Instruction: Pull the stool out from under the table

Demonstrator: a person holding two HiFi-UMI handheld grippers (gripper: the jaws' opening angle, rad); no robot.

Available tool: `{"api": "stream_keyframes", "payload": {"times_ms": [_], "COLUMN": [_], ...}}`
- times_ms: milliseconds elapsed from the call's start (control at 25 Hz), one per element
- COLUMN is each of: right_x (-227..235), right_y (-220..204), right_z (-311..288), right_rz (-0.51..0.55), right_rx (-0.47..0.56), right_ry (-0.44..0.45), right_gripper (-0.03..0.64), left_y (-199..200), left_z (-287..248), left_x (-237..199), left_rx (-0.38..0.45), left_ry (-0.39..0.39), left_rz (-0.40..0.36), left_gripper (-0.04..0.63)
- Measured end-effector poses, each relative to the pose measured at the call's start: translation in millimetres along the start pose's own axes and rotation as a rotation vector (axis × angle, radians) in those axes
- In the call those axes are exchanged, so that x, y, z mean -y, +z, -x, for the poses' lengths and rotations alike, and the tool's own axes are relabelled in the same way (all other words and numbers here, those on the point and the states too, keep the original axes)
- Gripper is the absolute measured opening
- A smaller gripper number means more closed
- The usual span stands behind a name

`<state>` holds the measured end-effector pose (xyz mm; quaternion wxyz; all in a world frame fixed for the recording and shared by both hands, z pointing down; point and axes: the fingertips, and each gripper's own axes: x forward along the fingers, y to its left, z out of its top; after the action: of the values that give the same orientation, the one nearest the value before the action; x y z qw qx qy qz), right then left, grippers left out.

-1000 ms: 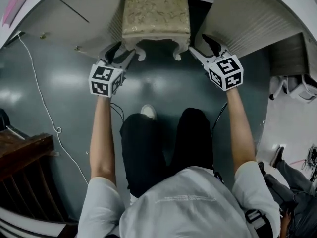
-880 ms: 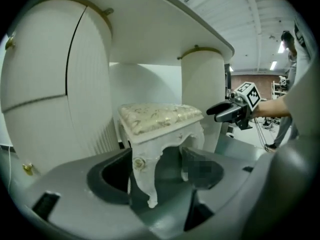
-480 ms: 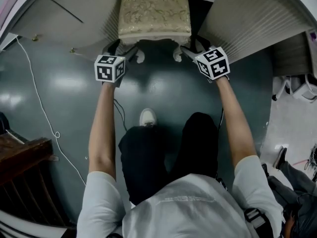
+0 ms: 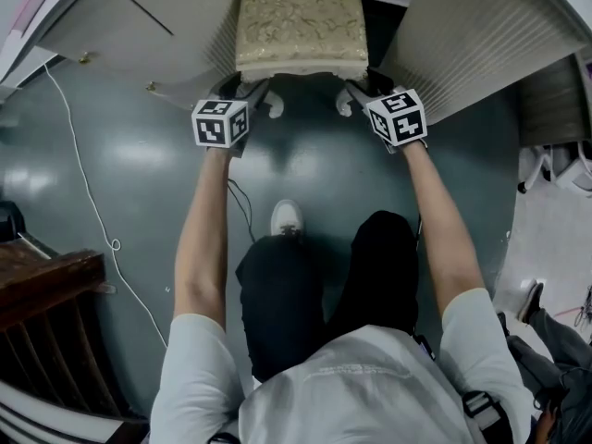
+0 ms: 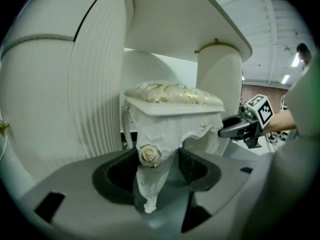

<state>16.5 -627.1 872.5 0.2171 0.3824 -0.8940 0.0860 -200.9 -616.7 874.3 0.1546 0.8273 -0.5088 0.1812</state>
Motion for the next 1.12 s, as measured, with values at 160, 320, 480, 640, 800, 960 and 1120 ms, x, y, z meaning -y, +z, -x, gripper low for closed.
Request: {"api": "stream_keyframes", "payload": {"times_ms": [160, 320, 480, 640, 800, 960, 1120], "right_x": [-7.8, -13.9, -22.7, -36.3, -48.4, -55.9, -65.4], "right_y": [-4.8, -13.5, -23.2, -32.0, -41.7, -44.0, -55.9], "right_z": [10.9, 26.9, 42.3, 59.5, 78.5, 88.9, 101.4], "right_rz": [-0.001, -0.001, -0.004, 0.004, 0.008, 0.003, 0.005], "right_rx": [-0.008, -0.016, -0.025, -0.023, -0.025, -0.047, -0.102], "right_ry": [0.012, 0.022, 0.025, 0.027, 0.044, 0.047, 0.032], "right_gripper": [0.216, 0.215, 0.215, 0.215, 0.212, 0.212, 0.212], "left_y": [-6.8, -13.8, -23.7, -34.2, -43.9, -48.4, -59.8], "left_z": [13.4, 25.3, 38.9, 56.4, 73.7, 86.0, 92.9], "left_x": [9.2, 24.3, 38.5, 52.3, 68.4, 77.0, 87.8], "left_rx": [-0.002, 0.004, 0.007, 0.008, 0.005, -0.039, -0.105], "left_ry": [-0.006, -0.019, -0.031, -0.025, -0.019, -0.030, -0.050], "left_rz": [-0.003, 0.019, 0.034, 0.038, 0.060, 0.068, 0.076], "left_gripper": [0.258, 0.255, 0.250, 0.249, 0.249, 0.249, 0.249]}}
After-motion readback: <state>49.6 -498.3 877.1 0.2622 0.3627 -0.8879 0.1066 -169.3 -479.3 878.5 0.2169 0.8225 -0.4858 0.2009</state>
